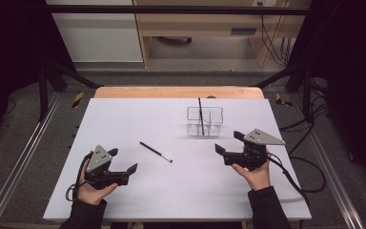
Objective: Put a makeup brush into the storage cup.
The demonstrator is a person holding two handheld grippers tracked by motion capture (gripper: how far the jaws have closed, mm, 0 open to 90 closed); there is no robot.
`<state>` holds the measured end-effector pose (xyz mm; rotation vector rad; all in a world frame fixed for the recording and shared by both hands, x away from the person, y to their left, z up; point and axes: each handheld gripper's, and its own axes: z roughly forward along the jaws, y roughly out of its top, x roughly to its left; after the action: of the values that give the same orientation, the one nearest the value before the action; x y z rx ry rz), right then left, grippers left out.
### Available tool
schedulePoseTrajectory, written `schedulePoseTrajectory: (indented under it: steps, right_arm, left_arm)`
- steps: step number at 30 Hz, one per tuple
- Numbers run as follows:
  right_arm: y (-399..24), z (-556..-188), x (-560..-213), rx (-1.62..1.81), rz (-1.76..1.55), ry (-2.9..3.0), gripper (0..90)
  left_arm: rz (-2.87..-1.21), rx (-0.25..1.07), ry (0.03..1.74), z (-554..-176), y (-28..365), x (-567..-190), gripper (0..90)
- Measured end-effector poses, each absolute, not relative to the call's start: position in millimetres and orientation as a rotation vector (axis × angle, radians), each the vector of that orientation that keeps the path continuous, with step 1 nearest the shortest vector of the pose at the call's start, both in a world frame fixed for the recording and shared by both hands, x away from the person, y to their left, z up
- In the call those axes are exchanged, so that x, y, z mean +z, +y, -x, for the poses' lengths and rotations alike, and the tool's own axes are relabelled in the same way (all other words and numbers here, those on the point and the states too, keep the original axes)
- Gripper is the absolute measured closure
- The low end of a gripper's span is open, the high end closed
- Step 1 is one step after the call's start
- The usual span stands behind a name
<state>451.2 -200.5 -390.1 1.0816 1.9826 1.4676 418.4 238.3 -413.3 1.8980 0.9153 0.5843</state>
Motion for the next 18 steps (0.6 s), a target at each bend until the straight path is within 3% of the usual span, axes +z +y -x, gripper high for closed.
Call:
schedulePoseTrajectory:
  steps: [18]
  right_arm:
    - [-216.2,-430.8,-407.1,1.399,-1.140,1.997,8.7]
  left_arm:
    - [-1.884,0.596,0.912,-416.7,243.1,-408.0,10.8]
